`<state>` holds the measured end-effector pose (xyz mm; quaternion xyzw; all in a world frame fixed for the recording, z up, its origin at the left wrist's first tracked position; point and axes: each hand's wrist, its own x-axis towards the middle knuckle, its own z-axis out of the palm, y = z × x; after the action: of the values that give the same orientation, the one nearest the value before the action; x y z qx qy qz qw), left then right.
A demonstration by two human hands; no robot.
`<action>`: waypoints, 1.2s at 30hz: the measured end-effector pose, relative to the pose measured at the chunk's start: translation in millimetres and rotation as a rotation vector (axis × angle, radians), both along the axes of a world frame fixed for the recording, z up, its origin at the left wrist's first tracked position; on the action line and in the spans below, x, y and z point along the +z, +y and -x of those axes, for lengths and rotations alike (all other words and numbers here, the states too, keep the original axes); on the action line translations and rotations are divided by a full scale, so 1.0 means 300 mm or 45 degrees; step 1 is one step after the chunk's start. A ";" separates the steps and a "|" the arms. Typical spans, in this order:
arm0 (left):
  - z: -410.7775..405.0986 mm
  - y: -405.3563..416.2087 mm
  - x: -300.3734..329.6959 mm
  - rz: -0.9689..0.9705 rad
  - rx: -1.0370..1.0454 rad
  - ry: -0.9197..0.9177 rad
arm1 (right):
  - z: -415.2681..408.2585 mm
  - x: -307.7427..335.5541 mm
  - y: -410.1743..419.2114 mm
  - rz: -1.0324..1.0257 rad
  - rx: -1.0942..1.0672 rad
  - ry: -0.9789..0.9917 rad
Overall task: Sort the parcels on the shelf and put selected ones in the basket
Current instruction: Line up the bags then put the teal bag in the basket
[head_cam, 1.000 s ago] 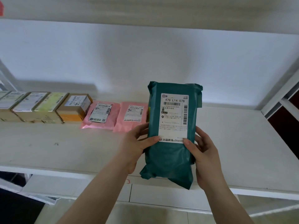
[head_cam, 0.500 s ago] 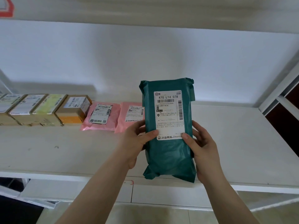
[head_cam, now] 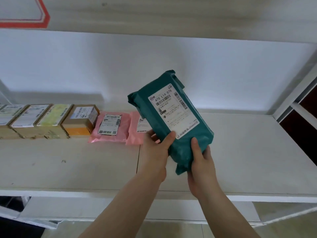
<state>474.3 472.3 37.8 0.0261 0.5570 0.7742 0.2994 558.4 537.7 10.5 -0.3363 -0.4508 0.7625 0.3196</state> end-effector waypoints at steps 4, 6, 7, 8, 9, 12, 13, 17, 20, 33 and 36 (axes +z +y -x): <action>-0.050 -0.006 -0.029 -0.026 -0.108 -0.029 | -0.027 -0.002 -0.014 0.020 -0.071 0.066; -0.057 -0.010 -0.049 -0.043 -0.239 -0.040 | -0.072 -0.011 -0.018 0.008 -0.165 0.036; -0.061 -0.010 -0.057 -0.033 -0.313 -0.030 | -0.101 -0.019 -0.018 0.007 -0.222 0.023; -0.066 -0.006 -0.064 -0.015 -0.370 -0.021 | -0.135 -0.026 -0.017 0.014 -0.282 0.013; -0.073 -0.002 -0.065 0.005 -0.406 -0.024 | -0.174 -0.034 -0.014 0.025 -0.342 0.004; -0.080 0.022 -0.068 0.064 -0.398 -0.032 | -0.324 -0.059 -0.005 0.016 -0.509 -0.086; -0.086 0.035 -0.063 0.081 -0.404 -0.006 | -0.384 -0.067 -0.005 0.006 -0.567 -0.119; -0.207 0.102 -0.057 0.207 -0.619 0.088 | -0.620 -0.101 -0.018 0.020 -0.763 -0.138; -0.426 0.127 -0.077 0.321 -0.949 0.139 | -0.769 -0.124 -0.041 0.082 -0.909 -0.085; -1.686 0.032 -0.286 0.362 -1.629 -0.088 | -1.638 -0.263 -0.268 0.210 -1.449 0.021; -1.884 0.012 -0.315 0.327 -1.696 -0.016 | -1.849 -0.283 -0.322 0.242 -1.487 -0.005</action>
<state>1039.5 475.9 -56.7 0.3235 0.5079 0.3524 0.7164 1113.2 441.1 -74.5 -0.5573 -0.1214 0.4969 0.6541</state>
